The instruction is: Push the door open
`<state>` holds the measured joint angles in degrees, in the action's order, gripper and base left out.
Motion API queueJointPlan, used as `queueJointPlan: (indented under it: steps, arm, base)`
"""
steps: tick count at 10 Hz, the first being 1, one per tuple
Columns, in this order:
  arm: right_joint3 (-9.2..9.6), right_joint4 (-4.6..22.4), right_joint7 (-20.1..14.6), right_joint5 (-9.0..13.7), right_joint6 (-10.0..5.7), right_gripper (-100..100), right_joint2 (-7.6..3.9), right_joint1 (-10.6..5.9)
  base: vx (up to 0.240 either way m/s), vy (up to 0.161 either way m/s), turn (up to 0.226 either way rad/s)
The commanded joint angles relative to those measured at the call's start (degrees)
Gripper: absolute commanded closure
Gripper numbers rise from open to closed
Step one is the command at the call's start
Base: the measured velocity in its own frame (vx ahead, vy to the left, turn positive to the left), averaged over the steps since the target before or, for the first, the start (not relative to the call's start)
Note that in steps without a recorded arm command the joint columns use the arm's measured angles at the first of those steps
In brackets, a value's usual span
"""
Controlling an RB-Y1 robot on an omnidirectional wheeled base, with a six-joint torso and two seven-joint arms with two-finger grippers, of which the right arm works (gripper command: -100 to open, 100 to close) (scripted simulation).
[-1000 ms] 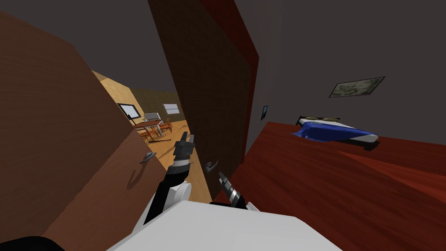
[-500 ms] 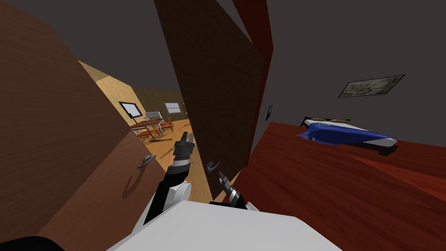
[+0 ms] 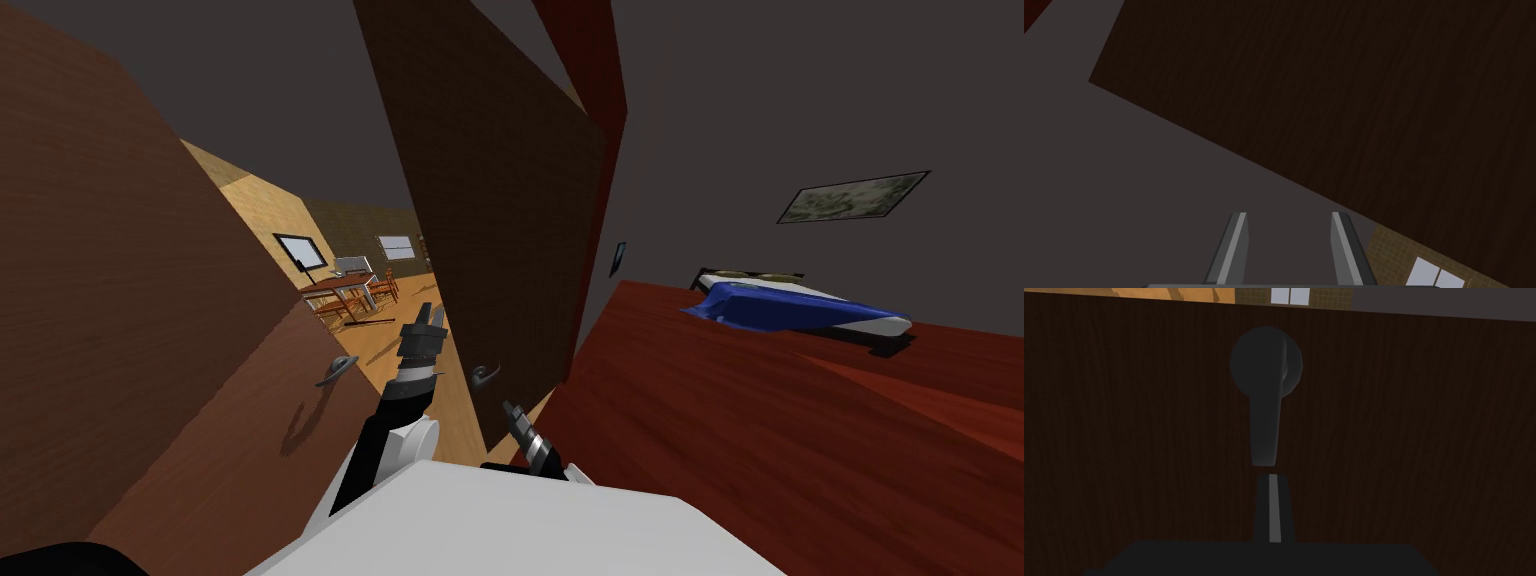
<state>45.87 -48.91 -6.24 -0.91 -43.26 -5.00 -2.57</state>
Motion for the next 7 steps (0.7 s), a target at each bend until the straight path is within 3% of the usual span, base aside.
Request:
queueJointPlan:
  steps: [1, 2, 3, 6, 7]
  arm:
    - [0.00, 0.0, 0.0, 0.0, 0.00, 100, 0.00, 0.00]
    - [0.00, 0.0, 0.0, 0.0, 0.00, 100, 0.00, 0.00]
    - [-1.77, 0.4, 0.8, 0.4, 0.16, -100, 0.20, 0.08]
    - [-4.91, 1.0, 2.2, 1.1, 0.44, -100, 1.27, 0.21]
    - [-4.19, 0.9, 1.7, 0.9, 0.20, -100, 0.86, 0.10]
  base:
    - [-0.007, -0.005, 0.000]
    - [0.000, 0.000, 0.000]
    - [-0.065, 0.077, -0.137]
    - [-0.143, 0.108, -0.134]
    - [-0.079, 0.055, -0.026]
